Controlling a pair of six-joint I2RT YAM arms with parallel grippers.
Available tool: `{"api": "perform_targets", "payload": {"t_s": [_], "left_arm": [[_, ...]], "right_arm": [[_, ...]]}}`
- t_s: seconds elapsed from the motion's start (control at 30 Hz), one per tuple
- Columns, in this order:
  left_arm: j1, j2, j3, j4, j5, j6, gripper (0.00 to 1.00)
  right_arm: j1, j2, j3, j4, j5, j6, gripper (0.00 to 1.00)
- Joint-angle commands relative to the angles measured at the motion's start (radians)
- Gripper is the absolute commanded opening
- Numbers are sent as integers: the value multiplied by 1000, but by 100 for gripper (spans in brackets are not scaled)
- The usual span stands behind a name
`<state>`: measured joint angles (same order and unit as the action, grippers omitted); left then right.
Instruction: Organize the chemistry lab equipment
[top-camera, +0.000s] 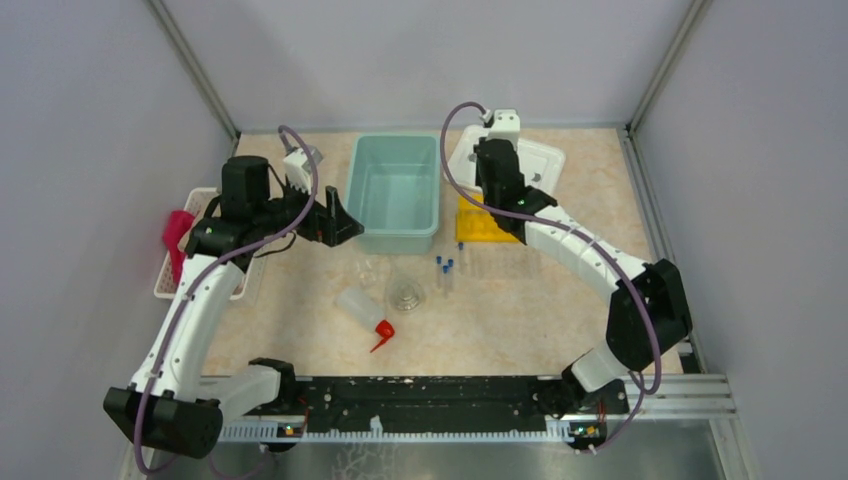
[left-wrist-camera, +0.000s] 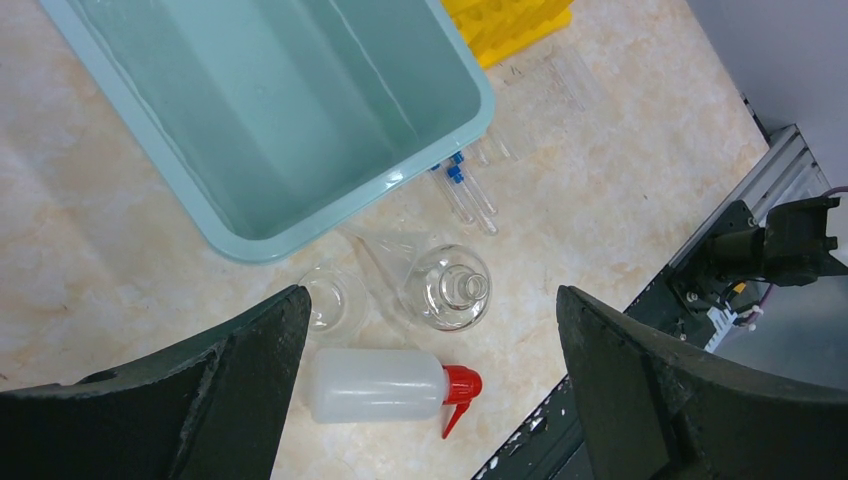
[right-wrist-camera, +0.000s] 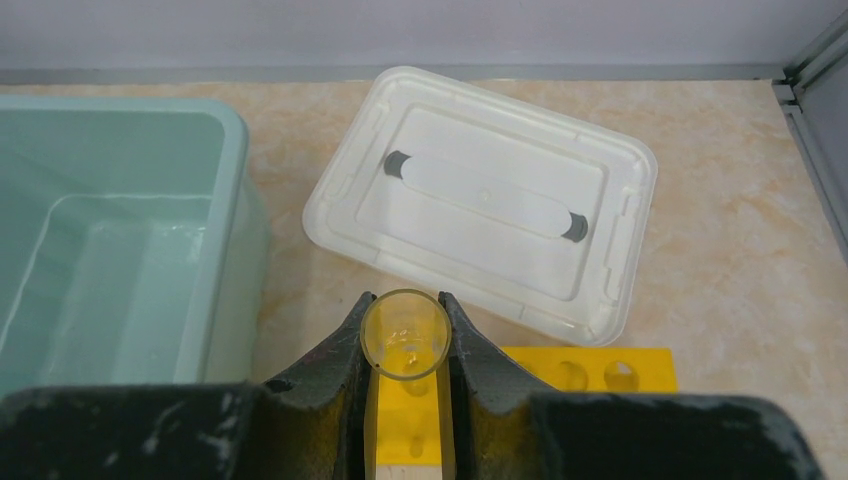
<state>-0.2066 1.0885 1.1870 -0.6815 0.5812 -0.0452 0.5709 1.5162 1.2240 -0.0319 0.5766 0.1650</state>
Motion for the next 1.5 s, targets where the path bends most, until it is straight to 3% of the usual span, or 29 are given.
{"api": "perform_targets", "payload": {"t_s": [0.0, 0.8, 1.1, 1.33, 1.47], "left_arm": [[6, -12, 14, 14, -6, -4, 99], [6, -7, 18, 21, 4, 1, 99], [7, -3, 29, 21, -3, 10, 99], [9, 5, 41, 20, 3, 4, 99], [9, 6, 42, 26, -1, 1, 99]], "right_arm": [[-10, -7, -15, 74, -21, 28, 0], [-10, -17, -98, 111, 11, 35, 0], [-10, -25, -194, 218, 20, 94, 0], [-10, -20, -229, 263, 3, 111, 8], [-10, -21, -244, 282, 2, 107, 25]]}}
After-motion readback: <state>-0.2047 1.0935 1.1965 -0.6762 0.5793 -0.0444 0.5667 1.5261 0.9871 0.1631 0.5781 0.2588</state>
